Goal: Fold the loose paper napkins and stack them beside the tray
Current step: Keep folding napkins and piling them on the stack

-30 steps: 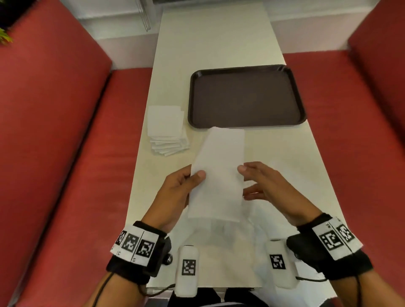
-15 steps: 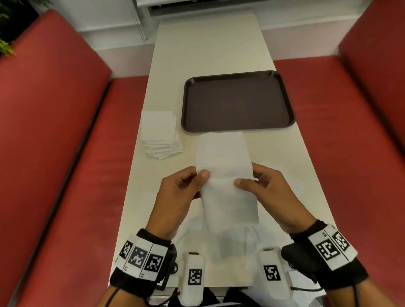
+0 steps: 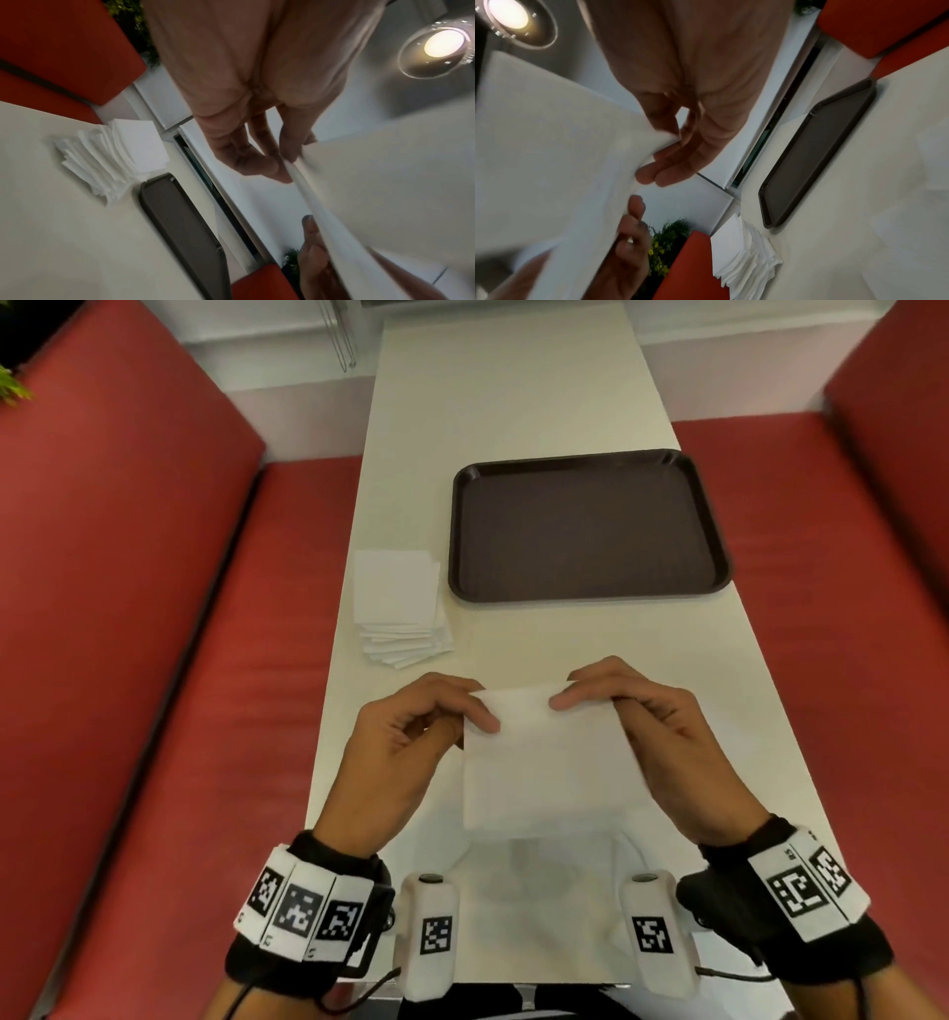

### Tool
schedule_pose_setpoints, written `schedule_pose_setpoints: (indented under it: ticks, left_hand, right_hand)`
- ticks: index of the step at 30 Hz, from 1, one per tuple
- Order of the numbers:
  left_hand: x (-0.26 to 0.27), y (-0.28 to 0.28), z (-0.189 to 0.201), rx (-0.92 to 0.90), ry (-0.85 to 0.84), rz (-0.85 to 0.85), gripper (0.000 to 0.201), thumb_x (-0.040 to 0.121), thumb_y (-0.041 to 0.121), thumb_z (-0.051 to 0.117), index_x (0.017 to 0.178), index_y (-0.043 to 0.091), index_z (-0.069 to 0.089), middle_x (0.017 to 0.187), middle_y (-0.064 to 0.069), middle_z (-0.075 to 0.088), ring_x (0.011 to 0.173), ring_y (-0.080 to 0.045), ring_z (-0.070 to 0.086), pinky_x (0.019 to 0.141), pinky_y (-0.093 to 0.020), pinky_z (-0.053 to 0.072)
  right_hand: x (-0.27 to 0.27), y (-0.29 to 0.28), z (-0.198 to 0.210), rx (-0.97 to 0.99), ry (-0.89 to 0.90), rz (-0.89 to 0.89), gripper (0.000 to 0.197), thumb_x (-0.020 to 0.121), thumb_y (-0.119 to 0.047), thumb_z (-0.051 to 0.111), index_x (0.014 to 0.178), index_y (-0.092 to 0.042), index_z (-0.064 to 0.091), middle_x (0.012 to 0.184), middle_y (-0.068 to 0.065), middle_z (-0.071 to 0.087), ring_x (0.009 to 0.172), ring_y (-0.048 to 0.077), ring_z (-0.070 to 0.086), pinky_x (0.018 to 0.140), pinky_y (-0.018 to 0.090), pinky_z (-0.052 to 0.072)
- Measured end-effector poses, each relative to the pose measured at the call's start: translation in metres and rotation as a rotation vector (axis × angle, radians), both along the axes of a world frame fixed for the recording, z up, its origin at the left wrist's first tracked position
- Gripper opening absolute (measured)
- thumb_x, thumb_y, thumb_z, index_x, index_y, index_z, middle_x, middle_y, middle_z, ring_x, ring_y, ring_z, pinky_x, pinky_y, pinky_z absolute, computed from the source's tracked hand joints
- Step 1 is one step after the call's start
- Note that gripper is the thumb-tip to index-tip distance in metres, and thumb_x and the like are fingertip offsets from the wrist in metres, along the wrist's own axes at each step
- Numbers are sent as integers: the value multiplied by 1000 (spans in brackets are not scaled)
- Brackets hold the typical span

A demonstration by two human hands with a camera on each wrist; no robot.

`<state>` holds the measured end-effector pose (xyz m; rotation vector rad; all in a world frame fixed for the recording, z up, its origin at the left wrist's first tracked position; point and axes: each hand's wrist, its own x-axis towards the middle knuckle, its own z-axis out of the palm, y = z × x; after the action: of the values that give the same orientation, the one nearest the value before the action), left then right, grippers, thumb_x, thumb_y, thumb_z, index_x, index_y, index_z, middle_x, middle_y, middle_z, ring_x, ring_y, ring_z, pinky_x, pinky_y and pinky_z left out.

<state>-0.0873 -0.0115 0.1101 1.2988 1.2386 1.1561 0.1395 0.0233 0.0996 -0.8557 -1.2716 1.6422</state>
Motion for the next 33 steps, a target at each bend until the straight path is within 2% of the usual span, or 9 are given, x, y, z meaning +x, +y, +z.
schedule_pose_setpoints:
  ticks: [2,5,8,15,20,24,28,30,33]
  left_hand:
    - [-12,3,0,-31,-30,15,48,90,-23,43,78,13,73,102,1,70,99,-12,66,78,-22,52]
    - [-27,9,-3,-135,-169,99,27,99,-3,45,95,12,68,101,-3,71,86,-19,67,74,-28,54]
    - [-45,17,-7,-319,-228,132,19,91,23,63,106,11,64,91,-8,73,76,-22,67,74,-32,55]
    - [-106,64,-28,-312,-12,241,17,85,13,75,98,3,74,91,-13,77,79,-20,71,68,-24,57]
    - [-139,136,-37,-294,-10,353,14,85,13,76,97,5,75,82,-4,76,65,-7,66,60,-17,52]
    - [-148,178,-55,-232,169,379,12,82,24,81,88,14,78,66,6,69,56,0,58,57,-13,46]
    - [-151,195,-70,-227,442,384,19,79,36,82,90,22,74,65,12,65,60,2,56,60,-6,43]
    - [-151,191,-72,-206,595,428,33,77,43,82,95,23,64,67,11,61,70,-6,56,62,-12,41]
    - [-156,170,-69,-131,631,504,40,81,48,77,96,17,56,70,3,56,65,-5,50,59,-15,40]
  right_hand:
    - [-12,7,-1,-34,30,-1,46,88,-3,33,85,-8,78,103,2,61,92,9,59,72,18,47]
    - [-34,14,-6,-19,-43,-56,34,83,-24,47,85,-10,78,104,2,63,98,12,59,76,22,48]
    - [-61,23,-9,87,-275,-172,10,85,-6,72,86,-15,76,98,-7,65,92,8,62,74,18,49]
    - [-115,42,-28,-55,-264,-292,25,88,-3,68,107,-18,63,102,1,64,68,23,65,75,32,55]
    - [-140,31,-85,-31,-831,-38,37,87,-33,71,121,-36,56,116,-13,54,99,3,59,85,23,47]
    - [-153,12,-121,162,-1256,197,60,82,-59,63,134,-33,51,127,-5,48,111,17,48,91,32,41]
    - [-161,6,-131,277,-1374,165,60,71,-58,72,122,-31,57,115,-5,56,98,18,54,82,32,46]
    - [-162,6,-135,301,-1395,177,59,66,-55,78,116,-30,58,110,-7,57,93,18,54,78,32,46]
    - [-158,8,-140,314,-1331,177,42,71,-44,79,106,-30,61,103,-9,57,88,17,52,74,32,43]
